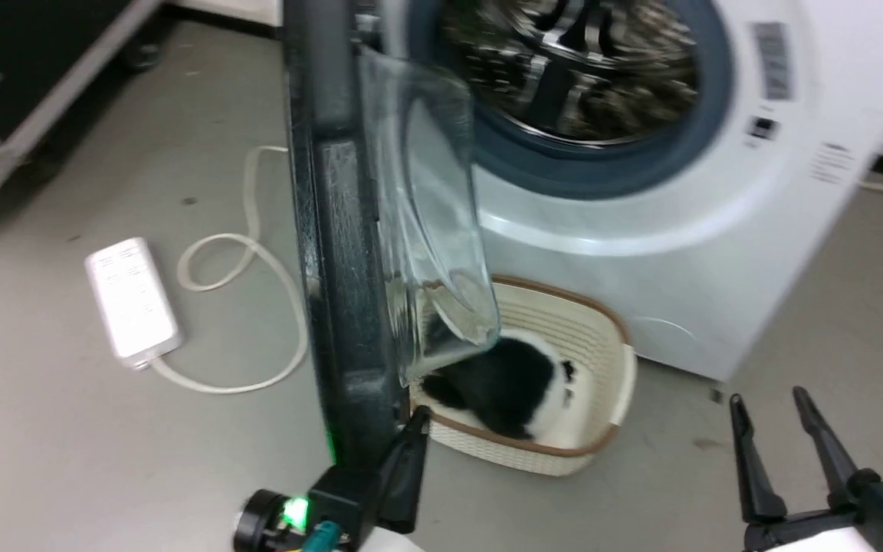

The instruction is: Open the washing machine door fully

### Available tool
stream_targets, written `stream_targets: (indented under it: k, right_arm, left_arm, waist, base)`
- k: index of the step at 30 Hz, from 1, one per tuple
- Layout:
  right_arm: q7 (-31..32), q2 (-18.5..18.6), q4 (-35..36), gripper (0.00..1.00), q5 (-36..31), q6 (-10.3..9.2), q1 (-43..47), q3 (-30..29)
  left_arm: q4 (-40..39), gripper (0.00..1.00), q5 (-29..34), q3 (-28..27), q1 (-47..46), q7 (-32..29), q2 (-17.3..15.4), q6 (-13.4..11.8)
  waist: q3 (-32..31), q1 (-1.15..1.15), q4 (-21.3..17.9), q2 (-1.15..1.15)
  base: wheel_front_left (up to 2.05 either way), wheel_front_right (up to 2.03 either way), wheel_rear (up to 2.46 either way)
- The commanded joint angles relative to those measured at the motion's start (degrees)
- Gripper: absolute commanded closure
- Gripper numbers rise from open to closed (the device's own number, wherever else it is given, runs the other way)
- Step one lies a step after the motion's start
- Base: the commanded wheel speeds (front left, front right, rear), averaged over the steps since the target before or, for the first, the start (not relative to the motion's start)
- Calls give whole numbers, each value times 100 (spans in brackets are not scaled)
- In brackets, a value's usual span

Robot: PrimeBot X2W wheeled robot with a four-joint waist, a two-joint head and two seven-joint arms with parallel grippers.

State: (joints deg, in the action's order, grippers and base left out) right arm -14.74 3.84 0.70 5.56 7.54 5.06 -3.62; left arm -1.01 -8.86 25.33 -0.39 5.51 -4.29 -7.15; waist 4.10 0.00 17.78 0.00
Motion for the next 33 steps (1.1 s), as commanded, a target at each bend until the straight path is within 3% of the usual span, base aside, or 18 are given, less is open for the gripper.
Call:
stream_targets:
  k: [1, 8, 17, 25, 27, 33]
  right_arm:
    - [-26, 51, -12, 0, 32, -5, 47, 49]
    - [-25, 157, -57, 0, 35, -5, -13, 210]
    - [63, 358, 57, 0, 5, -5, -127, 267]
    - [208, 512, 257, 0, -23, -5, -277, 216]
    - [257, 520, 346, 0, -8, -5, -337, 155]
    - [296, 520, 422, 0, -37, -5, -329, 91]
  left_arm:
    - [-57, 100, -52, -119, 76, -12, -71, -89]
    - [-124, 100, -214, -643, -36, -192, -387, -249]
    - [15, 100, -700, -1941, -493, -340, -1117, -445]
    - [830, 100, -1113, -3063, -1088, -458, -2069, -401]
    - [1427, 100, -1334, -3429, -1354, -410, -2396, -306]
    - [2111, 100, -1488, -3595, -1683, -125, -2596, -131]
  waist:
    - [-118, 0, 441, 0]
    - [28, 0, 749, 0]
    - [509, 0, 588, 0]
    - [915, 0, 273, 0]
    - [1083, 0, 135, 0]
    - [1227, 0, 4, 0]
  base:
    - [0, 0, 0]
    - [0, 0, 0]
    - [0, 0, 0]
    - [0, 0, 0]
    - [0, 0, 0]
    - [0, 0, 0]
